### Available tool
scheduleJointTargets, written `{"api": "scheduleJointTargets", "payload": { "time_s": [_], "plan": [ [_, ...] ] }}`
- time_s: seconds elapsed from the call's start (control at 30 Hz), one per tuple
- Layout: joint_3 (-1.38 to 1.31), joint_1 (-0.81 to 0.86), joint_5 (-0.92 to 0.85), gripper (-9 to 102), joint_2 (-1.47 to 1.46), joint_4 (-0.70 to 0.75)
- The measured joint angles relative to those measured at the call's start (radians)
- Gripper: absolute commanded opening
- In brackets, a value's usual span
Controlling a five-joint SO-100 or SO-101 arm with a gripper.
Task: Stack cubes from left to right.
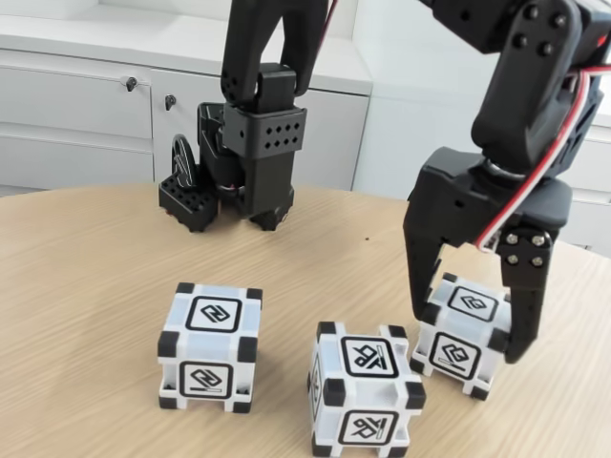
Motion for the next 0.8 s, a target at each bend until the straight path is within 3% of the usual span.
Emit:
{"api": "scheduleJointTargets", "payload": {
  "time_s": [0.07, 0.43, 0.8],
  "plan": [
    [0.000, 0.000, 0.003, 0, 0.000, 0.000],
    [0.002, 0.000, 0.098, 0, 0.021, 0.003],
    [0.002, 0.037, 0.098, 0, 0.431, 0.028]
  ]
}}
